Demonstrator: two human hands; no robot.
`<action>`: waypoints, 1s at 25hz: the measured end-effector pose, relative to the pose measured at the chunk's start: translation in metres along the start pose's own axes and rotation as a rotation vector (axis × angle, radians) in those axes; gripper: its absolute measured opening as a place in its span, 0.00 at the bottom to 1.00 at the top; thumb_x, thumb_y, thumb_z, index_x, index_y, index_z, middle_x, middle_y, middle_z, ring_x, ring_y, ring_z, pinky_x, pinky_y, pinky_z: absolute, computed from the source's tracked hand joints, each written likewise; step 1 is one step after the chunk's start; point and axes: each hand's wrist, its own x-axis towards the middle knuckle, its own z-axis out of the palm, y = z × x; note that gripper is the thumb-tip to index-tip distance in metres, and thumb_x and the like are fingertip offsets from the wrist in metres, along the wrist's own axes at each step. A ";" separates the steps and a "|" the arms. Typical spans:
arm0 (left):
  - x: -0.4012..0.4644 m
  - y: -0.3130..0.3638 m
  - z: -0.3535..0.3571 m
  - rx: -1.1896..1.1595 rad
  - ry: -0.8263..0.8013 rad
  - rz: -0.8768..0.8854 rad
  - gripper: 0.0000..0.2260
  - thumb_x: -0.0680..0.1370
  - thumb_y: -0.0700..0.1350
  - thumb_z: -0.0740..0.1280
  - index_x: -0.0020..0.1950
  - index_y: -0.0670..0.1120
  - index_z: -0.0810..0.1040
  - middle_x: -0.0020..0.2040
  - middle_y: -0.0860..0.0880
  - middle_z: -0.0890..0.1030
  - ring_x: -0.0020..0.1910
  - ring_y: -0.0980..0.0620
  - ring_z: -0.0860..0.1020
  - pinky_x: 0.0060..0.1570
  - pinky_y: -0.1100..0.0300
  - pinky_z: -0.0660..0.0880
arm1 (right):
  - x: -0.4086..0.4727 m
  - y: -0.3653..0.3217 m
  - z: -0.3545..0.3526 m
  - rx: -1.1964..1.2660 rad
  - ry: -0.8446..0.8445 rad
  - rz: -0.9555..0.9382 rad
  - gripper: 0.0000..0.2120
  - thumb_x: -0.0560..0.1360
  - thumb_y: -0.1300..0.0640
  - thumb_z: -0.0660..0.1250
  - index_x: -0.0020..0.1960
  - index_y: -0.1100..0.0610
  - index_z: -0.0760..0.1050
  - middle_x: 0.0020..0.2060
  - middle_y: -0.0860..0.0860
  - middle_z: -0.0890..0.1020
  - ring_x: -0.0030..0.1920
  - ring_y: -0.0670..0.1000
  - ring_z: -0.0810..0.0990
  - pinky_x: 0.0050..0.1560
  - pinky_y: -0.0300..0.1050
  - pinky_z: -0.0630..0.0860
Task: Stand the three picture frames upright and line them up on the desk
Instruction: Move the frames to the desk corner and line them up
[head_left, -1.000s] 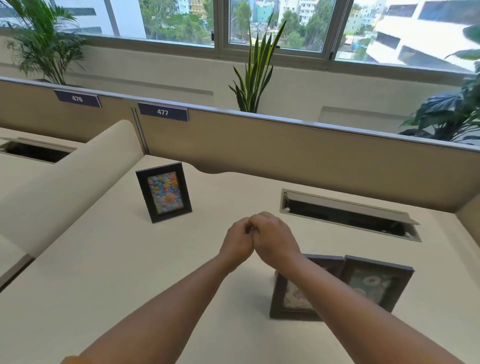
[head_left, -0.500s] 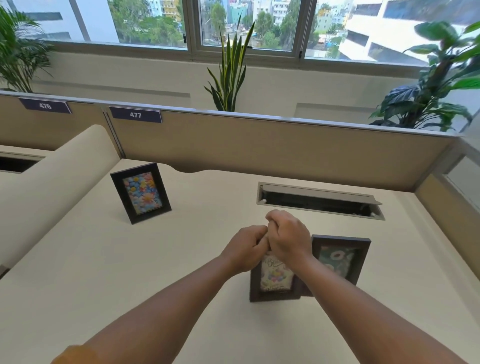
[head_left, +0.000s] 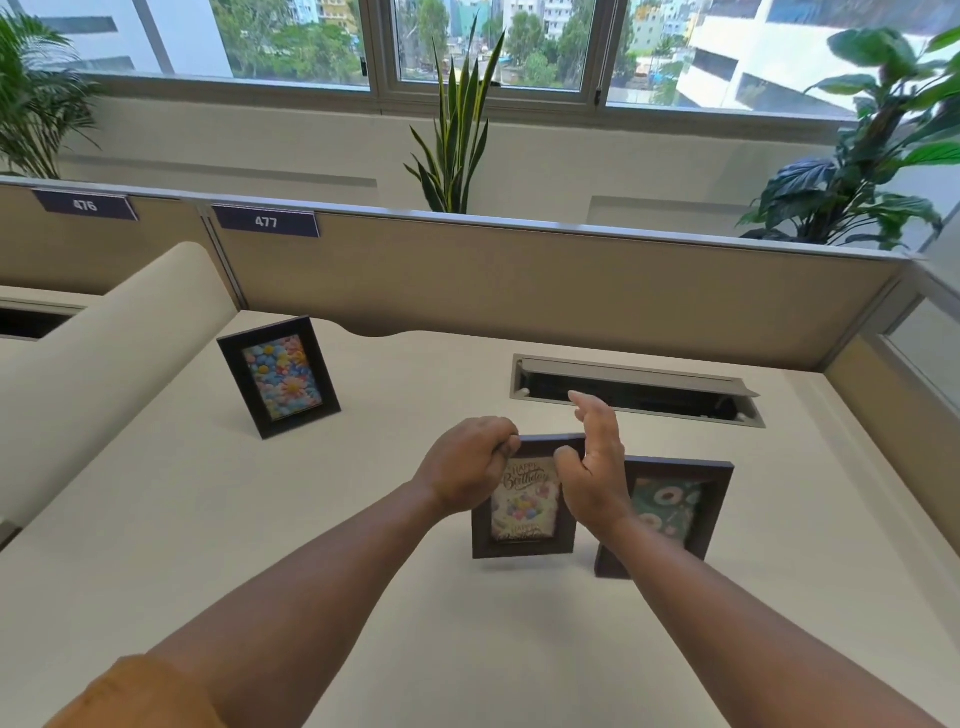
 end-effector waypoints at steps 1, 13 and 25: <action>0.002 -0.003 -0.006 -0.014 0.023 -0.015 0.11 0.84 0.47 0.59 0.47 0.44 0.76 0.44 0.47 0.81 0.42 0.49 0.76 0.40 0.52 0.75 | 0.001 -0.001 0.001 0.069 -0.045 0.028 0.30 0.72 0.59 0.62 0.75 0.51 0.65 0.67 0.49 0.70 0.68 0.50 0.70 0.69 0.55 0.71; 0.013 -0.023 -0.050 -0.063 0.106 -0.057 0.12 0.83 0.48 0.59 0.41 0.47 0.73 0.41 0.49 0.81 0.40 0.49 0.77 0.38 0.54 0.76 | 0.010 0.013 0.034 0.501 -0.434 0.657 0.14 0.78 0.64 0.64 0.60 0.52 0.78 0.53 0.53 0.88 0.53 0.55 0.87 0.40 0.41 0.83; 0.012 -0.059 -0.078 0.039 -0.007 -0.110 0.13 0.84 0.51 0.59 0.48 0.48 0.80 0.45 0.51 0.82 0.45 0.52 0.78 0.43 0.49 0.79 | 0.034 0.011 0.082 0.642 -0.368 0.759 0.14 0.77 0.70 0.66 0.59 0.59 0.79 0.47 0.53 0.89 0.45 0.54 0.89 0.35 0.46 0.84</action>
